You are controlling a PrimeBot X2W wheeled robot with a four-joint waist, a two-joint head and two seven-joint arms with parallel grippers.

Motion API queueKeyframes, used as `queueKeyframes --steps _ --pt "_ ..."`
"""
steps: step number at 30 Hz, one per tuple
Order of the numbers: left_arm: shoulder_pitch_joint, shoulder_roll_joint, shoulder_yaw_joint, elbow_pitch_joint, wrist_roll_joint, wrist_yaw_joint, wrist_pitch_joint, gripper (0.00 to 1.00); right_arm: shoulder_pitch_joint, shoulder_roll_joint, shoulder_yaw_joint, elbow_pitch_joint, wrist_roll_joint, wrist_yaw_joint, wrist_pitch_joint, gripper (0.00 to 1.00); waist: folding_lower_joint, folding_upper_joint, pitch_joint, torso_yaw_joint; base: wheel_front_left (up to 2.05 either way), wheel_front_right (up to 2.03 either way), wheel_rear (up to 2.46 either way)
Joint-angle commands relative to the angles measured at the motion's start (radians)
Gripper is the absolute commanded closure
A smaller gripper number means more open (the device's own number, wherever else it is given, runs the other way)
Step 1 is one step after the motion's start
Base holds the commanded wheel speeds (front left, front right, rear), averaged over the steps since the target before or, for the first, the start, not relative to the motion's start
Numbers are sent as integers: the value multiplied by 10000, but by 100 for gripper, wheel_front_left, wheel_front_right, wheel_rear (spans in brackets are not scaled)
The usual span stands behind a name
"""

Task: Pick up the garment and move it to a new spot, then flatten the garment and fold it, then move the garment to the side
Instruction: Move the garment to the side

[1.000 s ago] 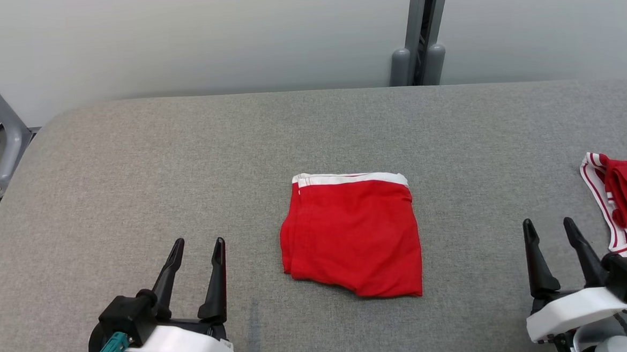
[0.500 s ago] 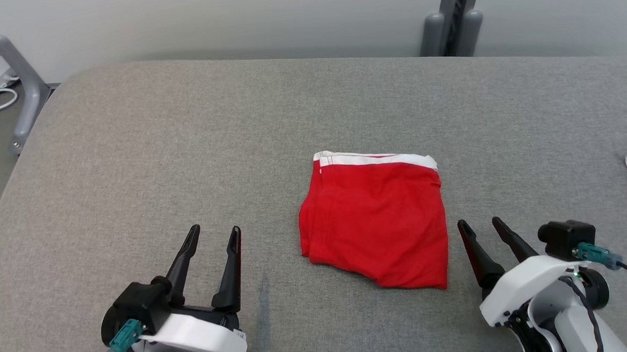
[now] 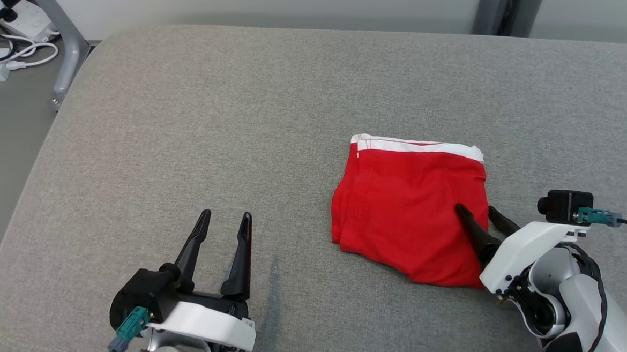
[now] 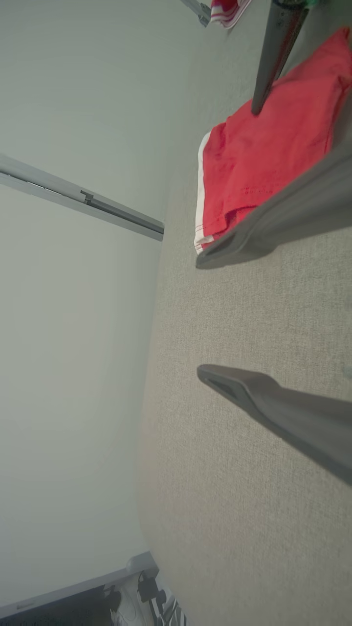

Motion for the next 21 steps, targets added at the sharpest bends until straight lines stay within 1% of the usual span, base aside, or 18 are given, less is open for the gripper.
queueKeyframes --steps 1,2,3,4,5,6,9,12,17,21 --pt "-146 38 24 -34 0 21 -40 0 -132 -35 -5 151 82 -5 61 4 1 0 40 69 0 0 0" --pt "-150 38 14 -37 0 24 -40 0 -168 -32 -21 248 87 -5 83 21 1 0 48 92 0 0 0" --pt "-153 39 -4 -43 -2 26 -40 0 -204 -25 -26 371 113 -5 128 44 1 0 57 112 0 0 0" --pt "-154 38 -19 -46 -5 36 -40 0 -235 -17 7 450 136 -5 186 62 1 0 66 128 0 0 0" --pt "-155 38 -33 -48 -11 50 -40 0 -272 -11 62 507 164 -5 198 98 1 0 74 137 0 0 0" --pt "-160 38 -44 -52 -7 58 -40 0 -312 -26 184 516 143 -5 146 100 1 0 83 139 0 0 0" --pt "-193 38 -109 -30 64 30 -40 0 -418 -383 465 646 -157 -6 -217 100 1 0 98 111 0 0 0" --pt "-222 42 -99 -14 95 45 -40 0 -548 -414 595 789 -166 -6 -576 100 1 0 83 13 0 0 0" --pt "-227 39 -160 -10 203 -17 -40 0 -746 -837 1349 879 -711 -6 -1118 100 1 0 -1 -301 0 0 0" --pt "-179 38 -246 -15 331 -87 -40 0 -904 -1441 1922 763 -1157 -6 -1371 100 1 0 -49 -712 0 0 0"
